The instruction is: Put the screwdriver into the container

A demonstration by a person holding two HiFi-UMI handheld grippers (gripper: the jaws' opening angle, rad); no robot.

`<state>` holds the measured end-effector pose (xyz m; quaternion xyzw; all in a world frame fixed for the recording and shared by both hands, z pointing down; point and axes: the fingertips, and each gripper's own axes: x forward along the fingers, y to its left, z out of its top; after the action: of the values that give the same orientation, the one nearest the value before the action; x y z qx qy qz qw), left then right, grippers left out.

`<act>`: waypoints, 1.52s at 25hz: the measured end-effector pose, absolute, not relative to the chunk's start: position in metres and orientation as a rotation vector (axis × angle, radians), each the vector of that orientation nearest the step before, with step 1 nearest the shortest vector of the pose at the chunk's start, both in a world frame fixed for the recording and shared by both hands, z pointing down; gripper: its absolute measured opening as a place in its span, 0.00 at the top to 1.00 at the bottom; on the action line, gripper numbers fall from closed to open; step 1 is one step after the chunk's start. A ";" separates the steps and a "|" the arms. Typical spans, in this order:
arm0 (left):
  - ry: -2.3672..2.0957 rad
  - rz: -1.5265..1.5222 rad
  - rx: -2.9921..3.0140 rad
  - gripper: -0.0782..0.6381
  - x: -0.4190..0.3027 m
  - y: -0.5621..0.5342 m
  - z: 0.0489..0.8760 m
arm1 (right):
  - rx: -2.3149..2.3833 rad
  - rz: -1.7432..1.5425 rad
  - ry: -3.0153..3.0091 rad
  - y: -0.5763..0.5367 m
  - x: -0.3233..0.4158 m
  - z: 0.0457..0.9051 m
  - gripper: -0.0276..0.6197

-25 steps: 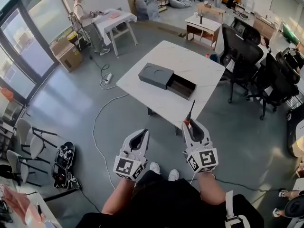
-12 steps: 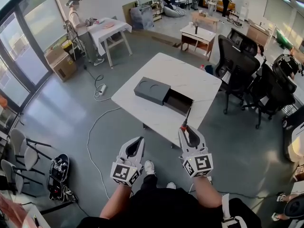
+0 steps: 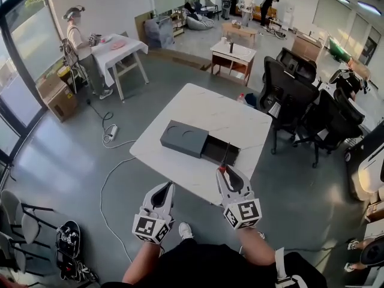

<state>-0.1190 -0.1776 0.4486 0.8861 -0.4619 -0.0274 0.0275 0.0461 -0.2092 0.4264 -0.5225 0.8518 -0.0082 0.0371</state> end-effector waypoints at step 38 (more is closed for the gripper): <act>-1.206 -0.017 2.815 0.88 -0.060 -0.356 0.482 | -1.846 -0.147 2.830 -0.361 0.099 0.521 0.80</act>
<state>-0.0602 -0.3558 0.4822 0.9184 -0.3936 -0.0055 0.0396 0.0988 -0.3608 0.5213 -0.5420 0.8306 -0.0431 -0.1200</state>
